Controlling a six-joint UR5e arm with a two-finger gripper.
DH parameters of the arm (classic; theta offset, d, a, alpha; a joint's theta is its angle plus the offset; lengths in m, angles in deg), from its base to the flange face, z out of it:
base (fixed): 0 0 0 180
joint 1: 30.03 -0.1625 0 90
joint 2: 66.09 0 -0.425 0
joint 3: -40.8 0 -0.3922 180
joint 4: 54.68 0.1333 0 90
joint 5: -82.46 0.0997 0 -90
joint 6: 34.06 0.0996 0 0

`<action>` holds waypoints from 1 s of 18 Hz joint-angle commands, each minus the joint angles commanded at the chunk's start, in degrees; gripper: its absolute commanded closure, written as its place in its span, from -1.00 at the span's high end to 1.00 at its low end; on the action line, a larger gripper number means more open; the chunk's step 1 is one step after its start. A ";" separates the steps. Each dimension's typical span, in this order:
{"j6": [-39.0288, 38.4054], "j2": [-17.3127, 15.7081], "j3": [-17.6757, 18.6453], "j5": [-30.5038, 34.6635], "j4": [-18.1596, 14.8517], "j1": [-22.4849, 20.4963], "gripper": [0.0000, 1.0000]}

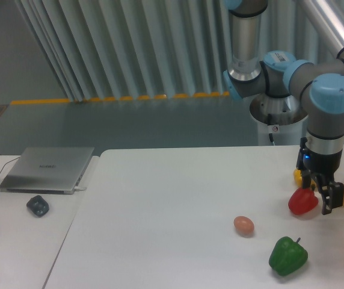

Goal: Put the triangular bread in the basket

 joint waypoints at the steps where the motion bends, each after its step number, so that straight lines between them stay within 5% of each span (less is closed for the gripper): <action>1: -0.52 0.00 0.17 -0.09 0.00 0.00 1.00; 6: -7.54 0.00 1.76 -0.96 5.00 0.53 1.00; 9: -14.93 0.18 1.67 -2.45 5.36 0.62 1.00; 14: -12.23 -0.35 4.04 1.21 4.66 0.00 1.00; 18: 4.59 -1.75 2.73 5.53 -4.73 -3.24 1.00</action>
